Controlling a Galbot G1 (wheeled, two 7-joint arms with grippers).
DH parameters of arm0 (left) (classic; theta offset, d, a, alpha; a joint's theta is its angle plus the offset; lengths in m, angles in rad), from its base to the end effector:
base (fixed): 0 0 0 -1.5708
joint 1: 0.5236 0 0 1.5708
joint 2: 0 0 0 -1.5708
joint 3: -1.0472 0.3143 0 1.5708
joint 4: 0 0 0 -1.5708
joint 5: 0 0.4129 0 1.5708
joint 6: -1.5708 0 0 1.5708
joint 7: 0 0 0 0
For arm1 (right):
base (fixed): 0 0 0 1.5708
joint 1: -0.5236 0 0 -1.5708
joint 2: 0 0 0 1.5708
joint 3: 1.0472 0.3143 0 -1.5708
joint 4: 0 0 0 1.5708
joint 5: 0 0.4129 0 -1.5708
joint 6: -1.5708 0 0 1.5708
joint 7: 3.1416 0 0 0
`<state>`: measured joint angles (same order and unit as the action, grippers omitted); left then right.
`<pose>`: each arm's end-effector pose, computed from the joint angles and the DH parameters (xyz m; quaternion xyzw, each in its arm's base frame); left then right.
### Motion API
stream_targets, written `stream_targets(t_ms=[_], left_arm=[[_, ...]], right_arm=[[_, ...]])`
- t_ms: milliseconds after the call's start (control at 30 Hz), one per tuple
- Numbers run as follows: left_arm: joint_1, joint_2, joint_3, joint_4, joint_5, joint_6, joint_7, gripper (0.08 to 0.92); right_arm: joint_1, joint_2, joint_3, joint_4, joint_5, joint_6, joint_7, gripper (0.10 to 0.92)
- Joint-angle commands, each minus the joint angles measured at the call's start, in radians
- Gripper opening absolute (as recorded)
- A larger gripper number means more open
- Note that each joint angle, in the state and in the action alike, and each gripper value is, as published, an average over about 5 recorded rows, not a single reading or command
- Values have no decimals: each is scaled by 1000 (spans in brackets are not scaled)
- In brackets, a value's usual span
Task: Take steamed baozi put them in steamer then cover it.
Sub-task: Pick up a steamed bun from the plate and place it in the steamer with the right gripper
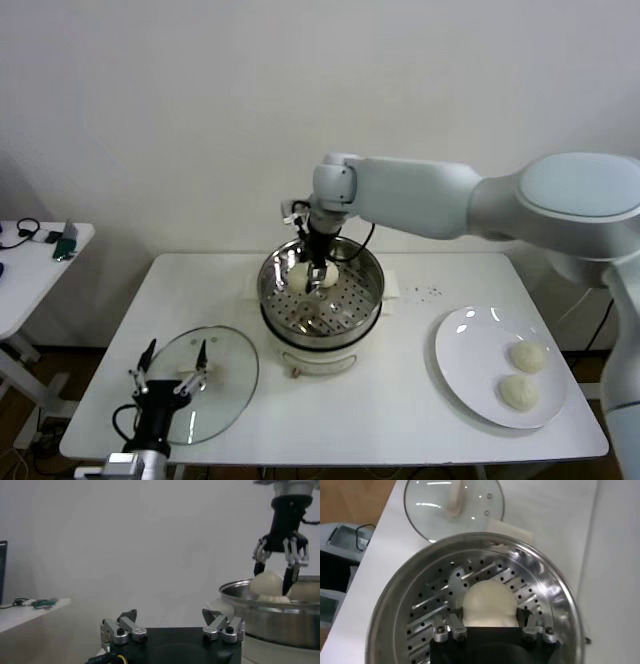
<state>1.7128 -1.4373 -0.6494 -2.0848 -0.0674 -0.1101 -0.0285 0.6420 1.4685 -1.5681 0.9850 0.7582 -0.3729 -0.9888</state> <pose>0.2162 0.0595 -0.3023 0.0286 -0.9978 -0.0578 0.0150 0.5864 0.2415 -0.1027 0.5906 -0.4937 0.5362 0.3463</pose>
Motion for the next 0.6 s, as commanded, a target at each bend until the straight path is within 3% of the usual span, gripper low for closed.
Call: stream_targets(t_ms=[33, 200, 400, 600], left_arm=[[1, 3, -2, 3, -2, -1, -1, 823], [2, 3, -3, 6, -2, -1, -1, 823], [1, 3, -4, 7, -3, -1, -1, 823], [-3, 4, -4, 8, -3, 1, -1, 823]], right_arm=[[-69, 74, -6, -52, -64, -5, 4, 689], [-79, 69, 0, -53, -93, -7, -3, 706], [-59, 45, 11, -41, -105, -6, -29, 810], [29, -46, 26, 32, -100, 13, -60, 822]])
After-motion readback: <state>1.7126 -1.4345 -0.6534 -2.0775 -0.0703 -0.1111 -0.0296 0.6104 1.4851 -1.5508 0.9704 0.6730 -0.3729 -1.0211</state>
